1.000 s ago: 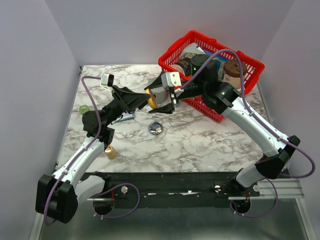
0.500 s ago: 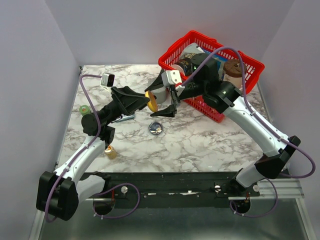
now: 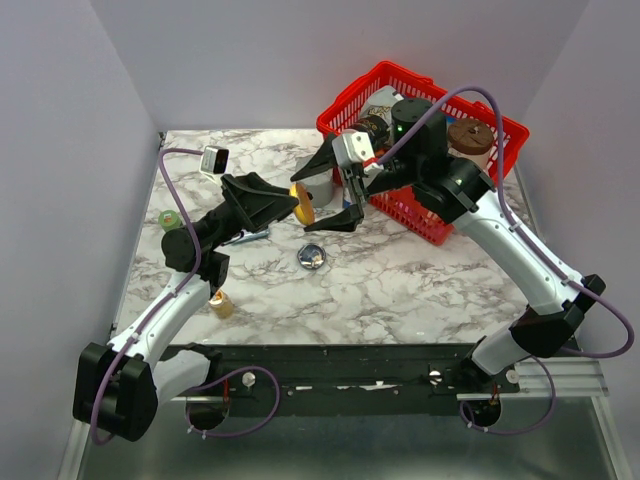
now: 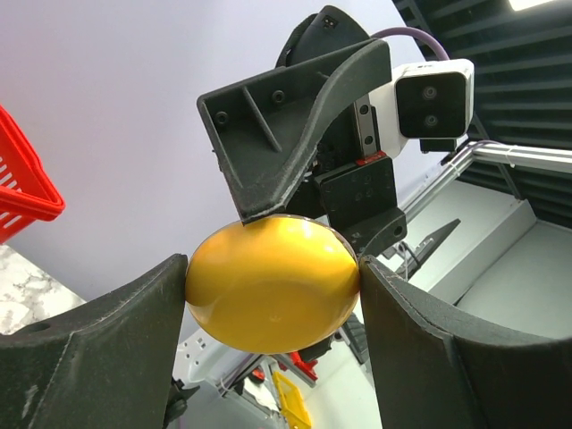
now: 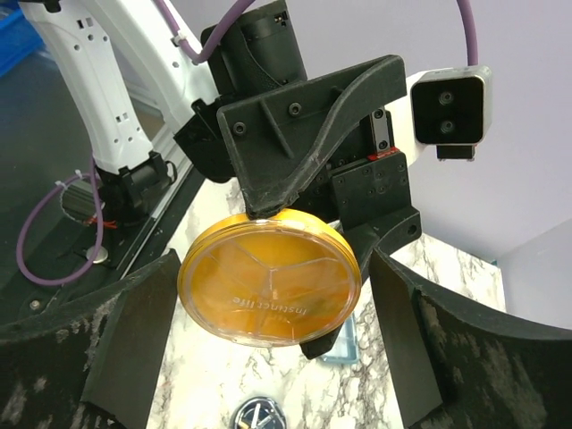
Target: Sort the pills into containers
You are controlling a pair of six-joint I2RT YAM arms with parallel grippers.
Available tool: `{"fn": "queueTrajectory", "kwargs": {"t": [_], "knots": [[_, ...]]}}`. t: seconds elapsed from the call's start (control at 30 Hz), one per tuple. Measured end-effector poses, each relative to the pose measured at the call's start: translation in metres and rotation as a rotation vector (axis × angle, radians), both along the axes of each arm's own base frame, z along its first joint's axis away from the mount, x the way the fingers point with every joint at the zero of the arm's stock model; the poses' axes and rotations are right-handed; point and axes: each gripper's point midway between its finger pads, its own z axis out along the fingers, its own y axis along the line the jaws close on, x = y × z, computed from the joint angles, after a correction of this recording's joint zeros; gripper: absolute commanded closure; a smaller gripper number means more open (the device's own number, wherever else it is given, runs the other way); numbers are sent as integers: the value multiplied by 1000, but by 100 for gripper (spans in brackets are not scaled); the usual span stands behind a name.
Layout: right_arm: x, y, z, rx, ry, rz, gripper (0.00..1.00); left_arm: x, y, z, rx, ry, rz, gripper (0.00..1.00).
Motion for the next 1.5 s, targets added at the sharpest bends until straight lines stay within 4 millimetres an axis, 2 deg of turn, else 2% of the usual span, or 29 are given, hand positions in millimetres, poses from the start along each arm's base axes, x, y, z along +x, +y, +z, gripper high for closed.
{"fn": "queueTrajectory", "kwargs": {"t": [0.07,0.1,0.23,0.33,0.5,1.27,1.37,1.4,1.5], "knots": [[-1,0,0,-1,6,3,16,0,0,0,0,0,0,83],[-1,0,0,-2,10,4,24,0,0,0,0,0,0,83],[-2,0,0,-3,20,4,38,0,0,0,0,3,-3,84],[-2,0,0,-3,24,3,44,0,0,0,-1,6,-4,85],[-2,0,1,-4,32,2,45,0,1,0,-3,11,-6,85],[0,-3,8,22,90,34,44,-2,10,4,-33,20,-15,89],[0,-4,9,23,94,35,38,-3,11,5,-35,21,-17,89],[0,-3,9,23,95,35,31,-3,11,5,-37,23,-19,89],[1,-3,8,24,96,34,21,-3,12,5,-37,27,-21,89]]}}
